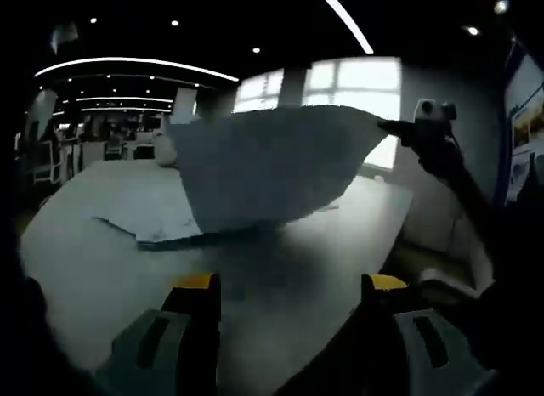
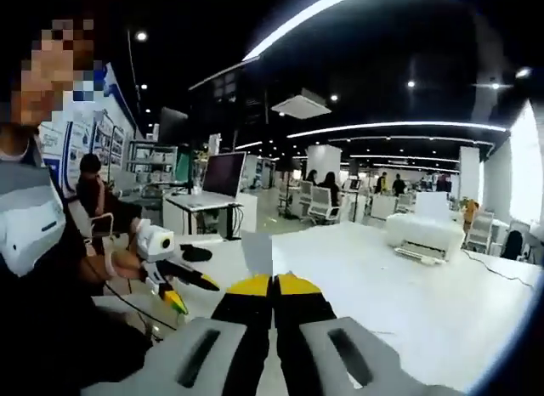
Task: Organize the stack of printing papers by aligning and flattening the scattered papers on the table
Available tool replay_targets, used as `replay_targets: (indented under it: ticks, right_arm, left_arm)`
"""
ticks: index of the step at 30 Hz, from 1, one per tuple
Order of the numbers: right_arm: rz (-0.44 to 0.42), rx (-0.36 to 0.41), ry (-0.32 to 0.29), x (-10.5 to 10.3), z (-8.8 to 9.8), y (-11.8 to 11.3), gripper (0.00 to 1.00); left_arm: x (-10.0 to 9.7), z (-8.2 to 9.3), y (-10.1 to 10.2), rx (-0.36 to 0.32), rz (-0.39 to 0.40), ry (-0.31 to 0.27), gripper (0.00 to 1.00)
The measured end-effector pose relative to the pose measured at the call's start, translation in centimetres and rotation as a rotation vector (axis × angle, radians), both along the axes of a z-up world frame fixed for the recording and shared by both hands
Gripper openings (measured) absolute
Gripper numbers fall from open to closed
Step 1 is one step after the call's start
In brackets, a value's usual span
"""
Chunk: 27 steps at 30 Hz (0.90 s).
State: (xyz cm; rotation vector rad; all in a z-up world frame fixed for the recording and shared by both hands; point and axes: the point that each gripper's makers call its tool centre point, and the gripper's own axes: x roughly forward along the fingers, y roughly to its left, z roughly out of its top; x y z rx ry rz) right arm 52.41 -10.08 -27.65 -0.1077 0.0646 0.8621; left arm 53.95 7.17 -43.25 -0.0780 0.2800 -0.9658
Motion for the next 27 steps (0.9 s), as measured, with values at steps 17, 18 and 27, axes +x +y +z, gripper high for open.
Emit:
replay_targets:
  ticks: [17,18,27]
  right_arm:
    - [-0.075,-0.123,-0.106,0.4,1.6,-0.6,0.0]
    - [-0.078,-0.134,-0.115,0.4,1.7,-0.6,0.0]
    - [-0.112,-0.272,-0.216,0.9,3.8,-1.1,0.0]
  left_arm:
    - [0.1,1.0,-1.7,0.027,-0.029,-0.067,0.71]
    - [0.0,1.3,-1.7,0.029,-0.03,-0.073,0.72]
    - [-0.5,4.1,-1.9,0.014,-0.048,-0.128,0.74]
